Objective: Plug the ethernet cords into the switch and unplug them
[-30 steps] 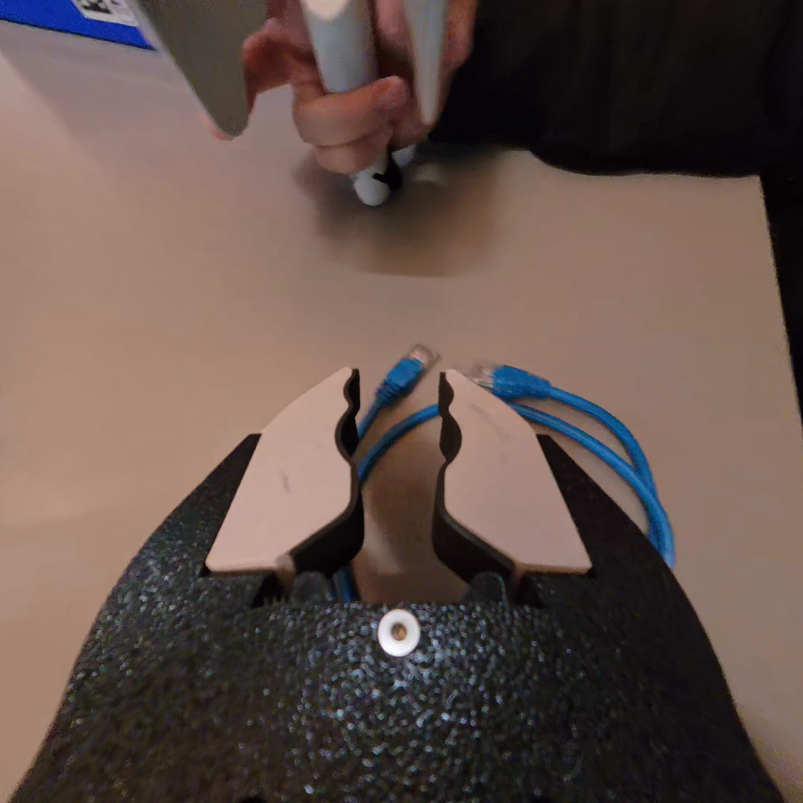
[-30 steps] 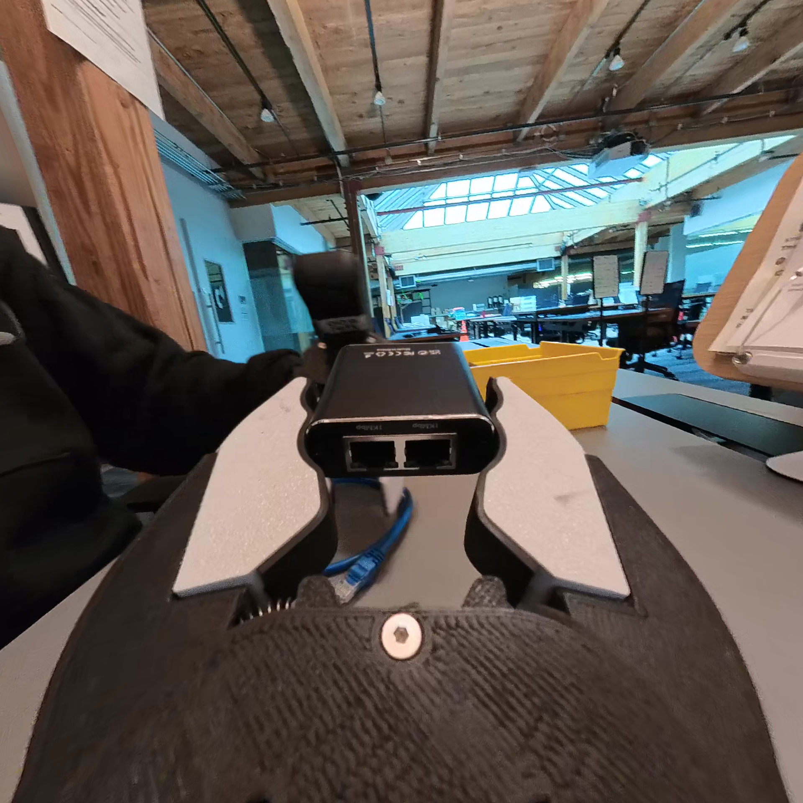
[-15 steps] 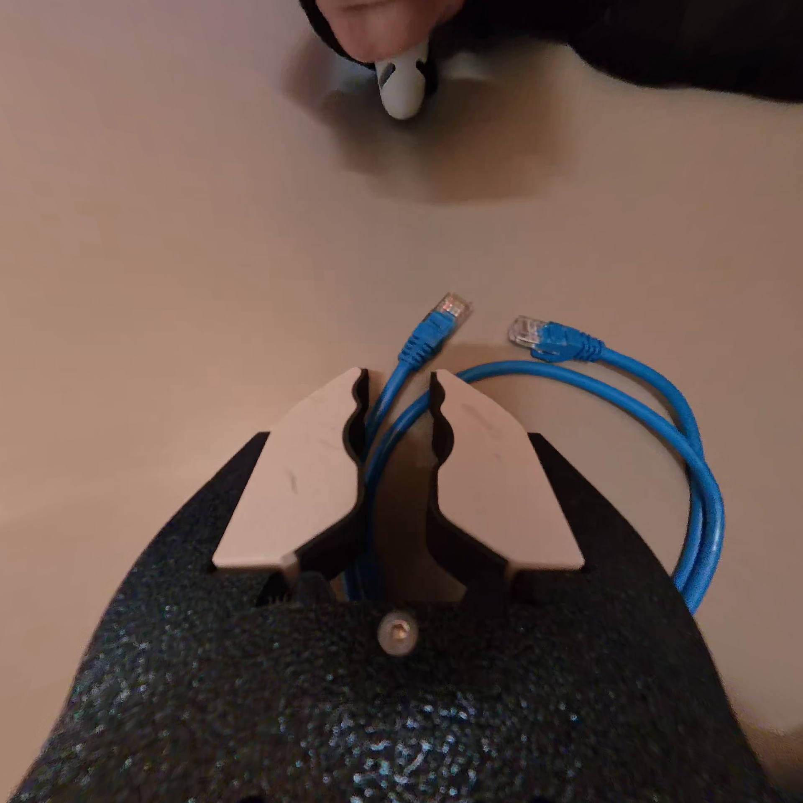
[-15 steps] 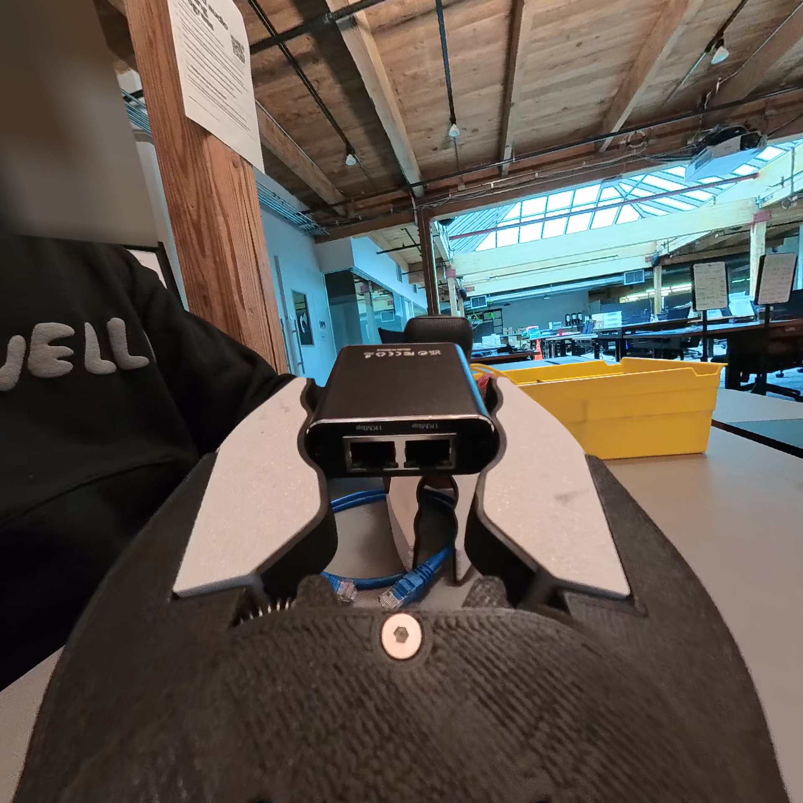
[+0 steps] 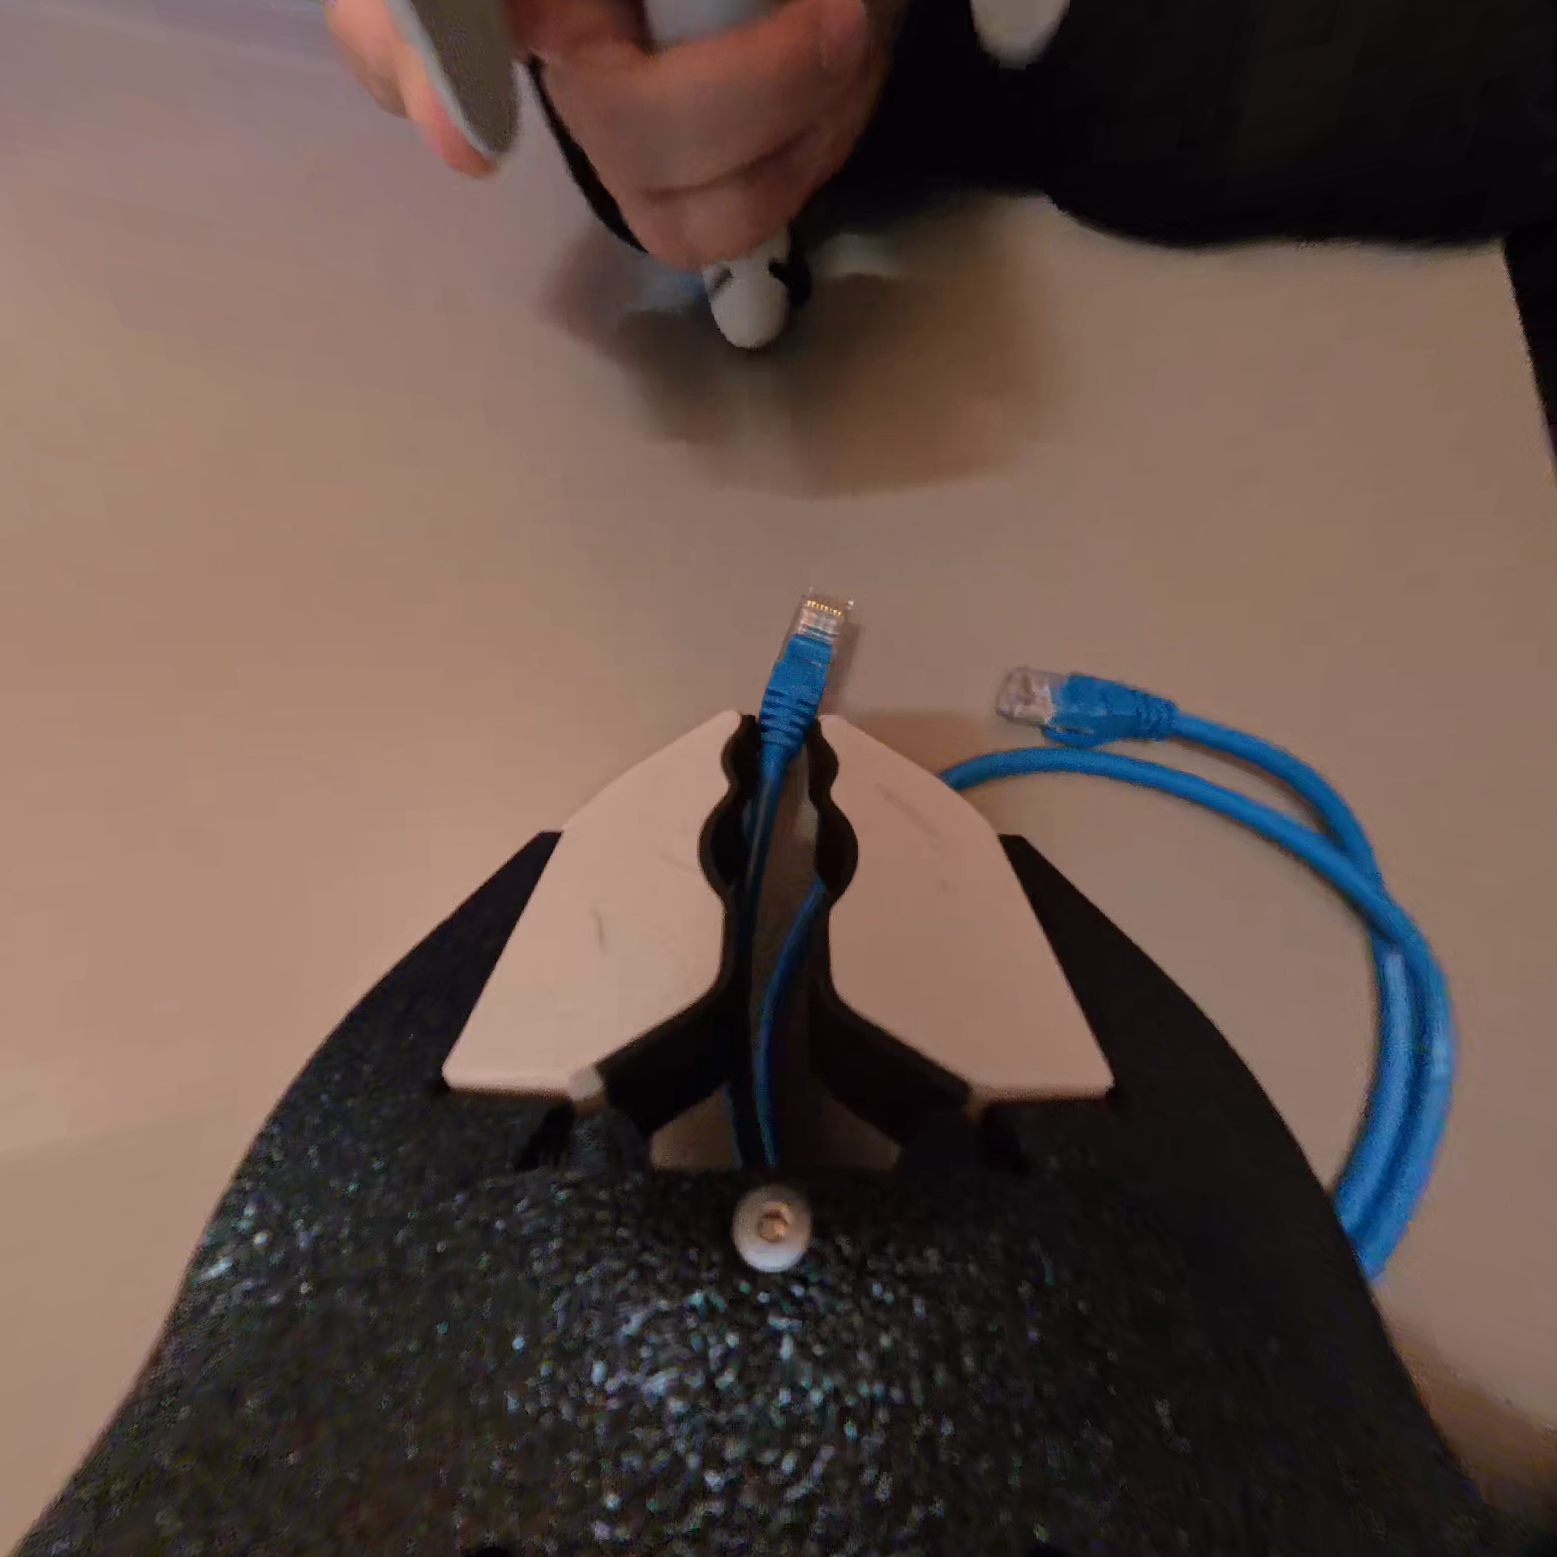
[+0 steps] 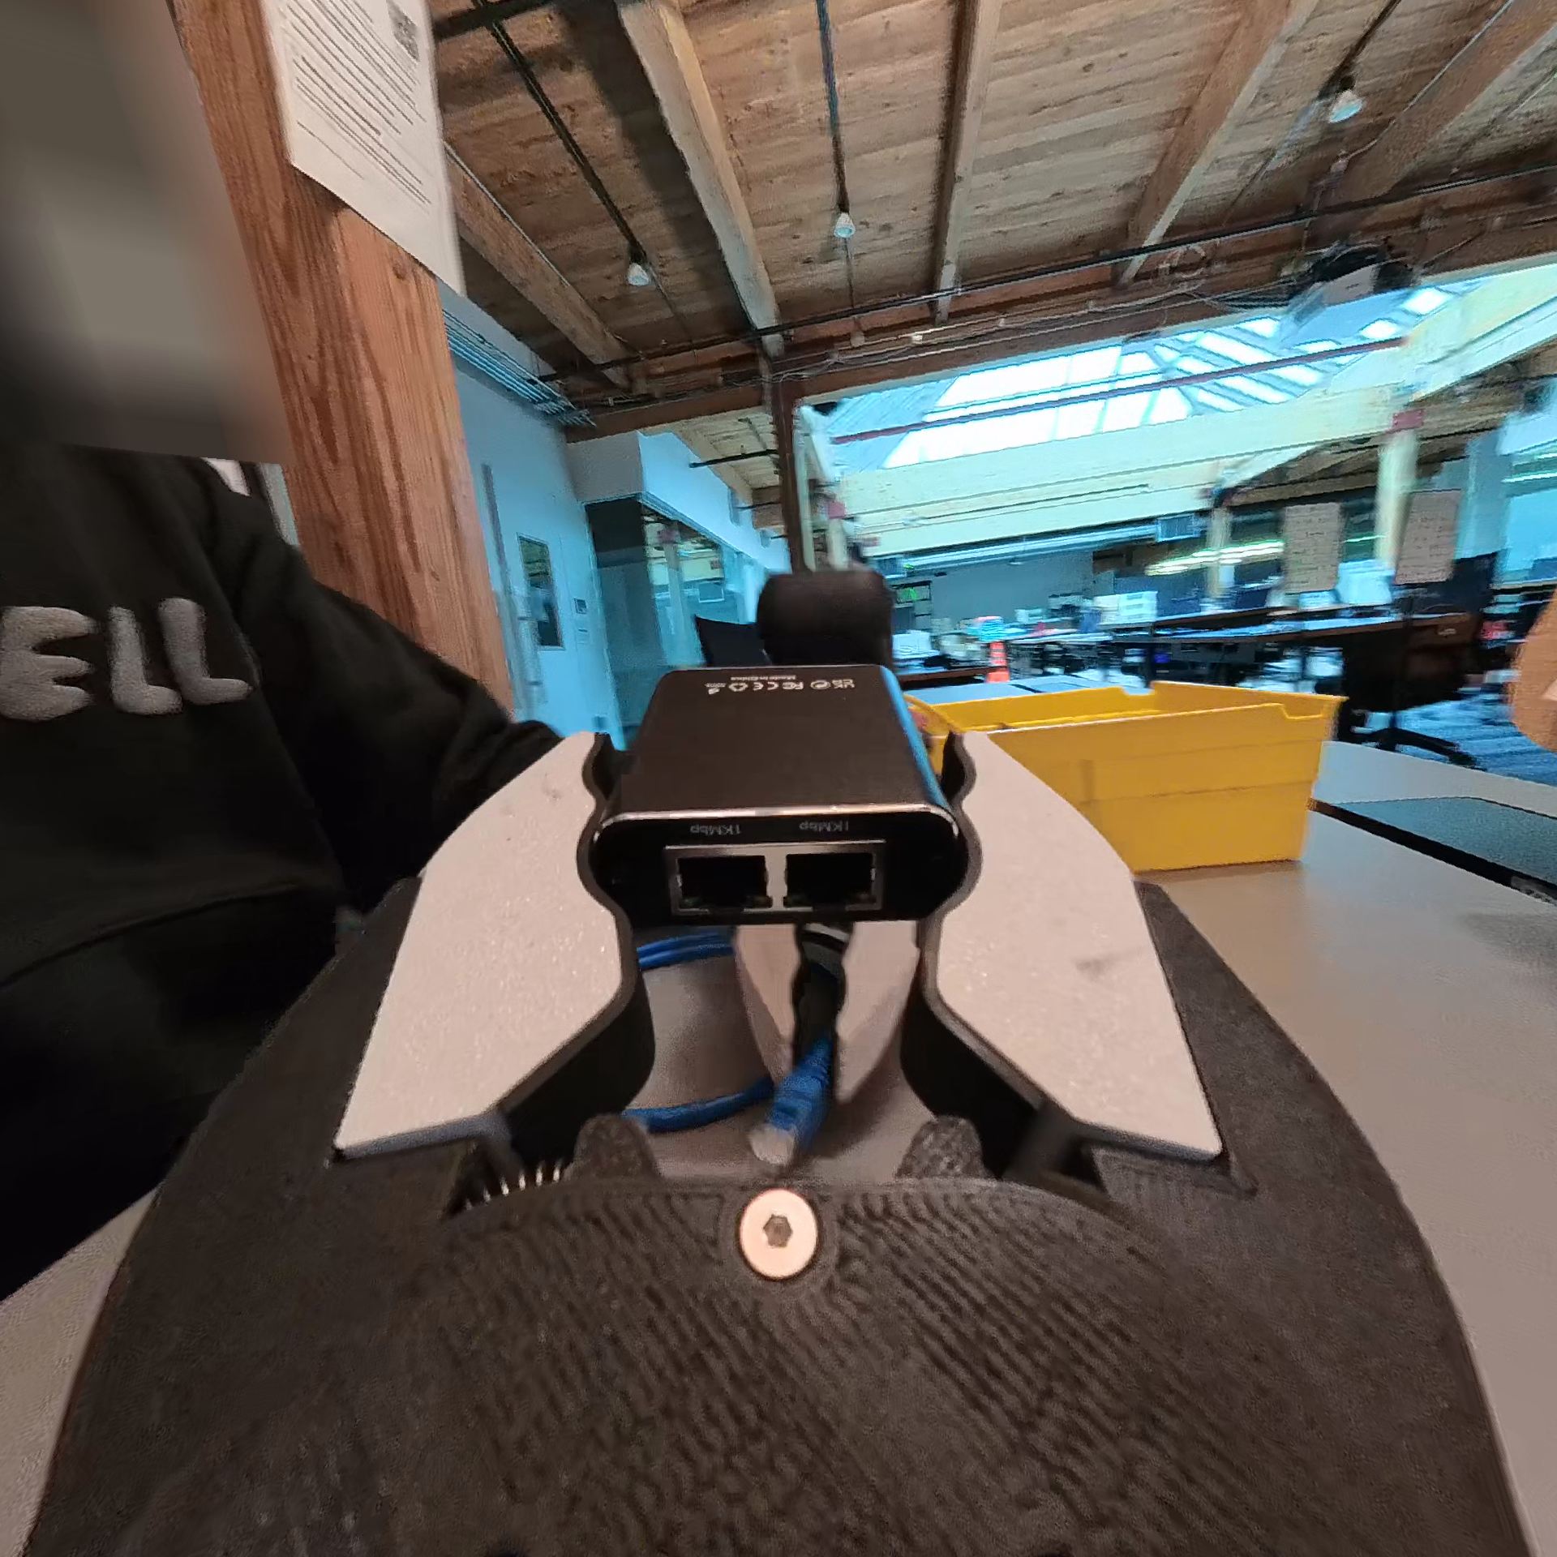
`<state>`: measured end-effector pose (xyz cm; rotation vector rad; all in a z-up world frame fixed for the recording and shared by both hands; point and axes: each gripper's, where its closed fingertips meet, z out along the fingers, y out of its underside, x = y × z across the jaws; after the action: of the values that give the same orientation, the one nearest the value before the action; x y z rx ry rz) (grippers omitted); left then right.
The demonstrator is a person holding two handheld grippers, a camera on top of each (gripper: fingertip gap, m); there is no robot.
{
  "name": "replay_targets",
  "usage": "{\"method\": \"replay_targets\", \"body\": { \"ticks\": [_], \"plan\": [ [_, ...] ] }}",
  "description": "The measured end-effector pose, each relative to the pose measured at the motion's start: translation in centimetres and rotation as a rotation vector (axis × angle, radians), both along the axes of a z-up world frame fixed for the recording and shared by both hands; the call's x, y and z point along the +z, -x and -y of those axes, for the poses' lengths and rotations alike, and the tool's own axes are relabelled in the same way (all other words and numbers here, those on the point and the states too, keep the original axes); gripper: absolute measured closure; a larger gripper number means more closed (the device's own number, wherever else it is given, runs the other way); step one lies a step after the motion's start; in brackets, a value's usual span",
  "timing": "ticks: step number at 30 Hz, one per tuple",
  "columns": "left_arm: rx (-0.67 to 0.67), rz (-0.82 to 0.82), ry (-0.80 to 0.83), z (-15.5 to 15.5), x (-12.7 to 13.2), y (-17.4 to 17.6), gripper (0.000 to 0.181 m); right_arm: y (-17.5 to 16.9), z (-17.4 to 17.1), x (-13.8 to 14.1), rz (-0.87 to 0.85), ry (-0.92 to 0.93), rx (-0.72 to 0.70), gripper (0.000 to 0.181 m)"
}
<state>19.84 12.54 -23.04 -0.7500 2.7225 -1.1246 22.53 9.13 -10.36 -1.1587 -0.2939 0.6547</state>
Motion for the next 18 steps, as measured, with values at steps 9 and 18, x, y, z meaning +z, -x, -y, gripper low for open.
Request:
{"method": "replay_targets", "body": {
  "ticks": [9, 18],
  "plan": [
    [0.17, 0.053, -0.051, -0.7, 10.6, -0.8, 0.171, -1.0, -0.3, 0.1, 0.029, -0.02, -0.106, 0.107],
    [0.169, -0.026, 0.001, -1.1, 10.5, -1.2, 0.171, -0.2, -1.3, -0.8, 0.144, 0.031, -0.159, 0.107]
  ]
}}
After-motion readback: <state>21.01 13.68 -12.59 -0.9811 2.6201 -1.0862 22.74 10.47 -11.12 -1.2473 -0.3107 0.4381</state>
